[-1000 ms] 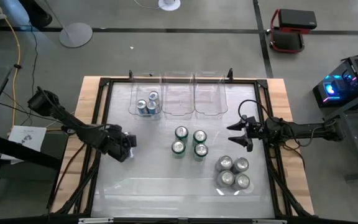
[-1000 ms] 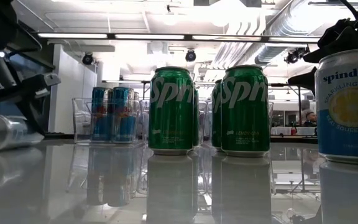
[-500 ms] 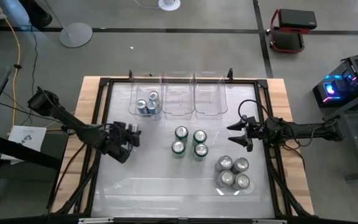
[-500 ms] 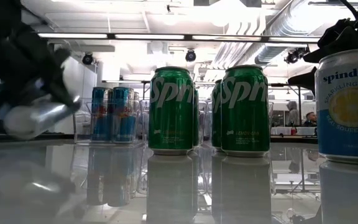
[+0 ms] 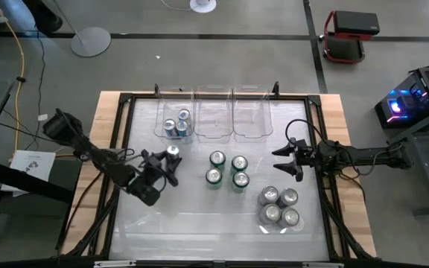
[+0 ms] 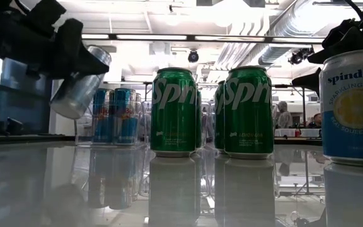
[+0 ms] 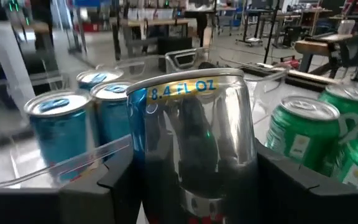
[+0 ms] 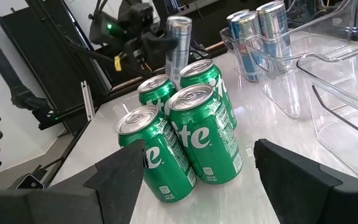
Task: Sort soda cans
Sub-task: Put the blue soda can into the left transparent bin
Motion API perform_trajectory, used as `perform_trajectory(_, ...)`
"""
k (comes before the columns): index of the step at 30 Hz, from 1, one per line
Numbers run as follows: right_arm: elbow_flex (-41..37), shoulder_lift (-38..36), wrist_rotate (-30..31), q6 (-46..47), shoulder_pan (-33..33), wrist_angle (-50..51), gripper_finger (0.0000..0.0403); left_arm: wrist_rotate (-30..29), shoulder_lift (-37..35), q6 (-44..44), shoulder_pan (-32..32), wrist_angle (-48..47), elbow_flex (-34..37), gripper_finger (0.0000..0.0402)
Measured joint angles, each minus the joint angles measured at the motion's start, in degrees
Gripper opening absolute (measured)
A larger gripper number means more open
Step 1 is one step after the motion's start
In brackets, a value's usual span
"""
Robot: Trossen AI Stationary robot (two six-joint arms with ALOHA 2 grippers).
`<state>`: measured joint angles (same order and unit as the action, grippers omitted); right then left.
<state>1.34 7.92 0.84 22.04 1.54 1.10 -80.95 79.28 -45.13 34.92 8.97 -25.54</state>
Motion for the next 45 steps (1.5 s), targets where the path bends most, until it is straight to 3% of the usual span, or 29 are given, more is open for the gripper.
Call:
perform_trajectory(7,0.0,0.0,0.0,0.0,0.0,0.0,0.0291,-7.3,12.0,6.4,3.1,14.1,0.0,0.0228)
perform_trajectory(18,0.0,0.0,0.0,0.0,0.0,0.0,0.0291,-9.7,23.3,-0.7,6.4,15.4,-0.1,0.0231)
perform_trajectory(26,0.0,0.0,0.0,0.0,0.0,0.0,0.0291,-10.7,24.7,-0.9,10.1,15.4,-0.1,0.0234)
perform_trajectory(31,0.0,0.0,0.0,0.0,0.0,0.0,0.0291,-9.9,24.7,-1.2,11.6,15.7,-0.1,0.0256)
perform_trajectory(39,0.0,0.0,0.0,0.0,0.0,0.0,0.0291,-1.8,24.8,-1.5,12.0,18.1,-0.1,0.0271)
perform_trajectory(45,0.0,0.0,0.0,0.0,0.0,0.0,0.0291,-0.2,24.7,-1.6,12.0,18.2,-0.1,0.0273)
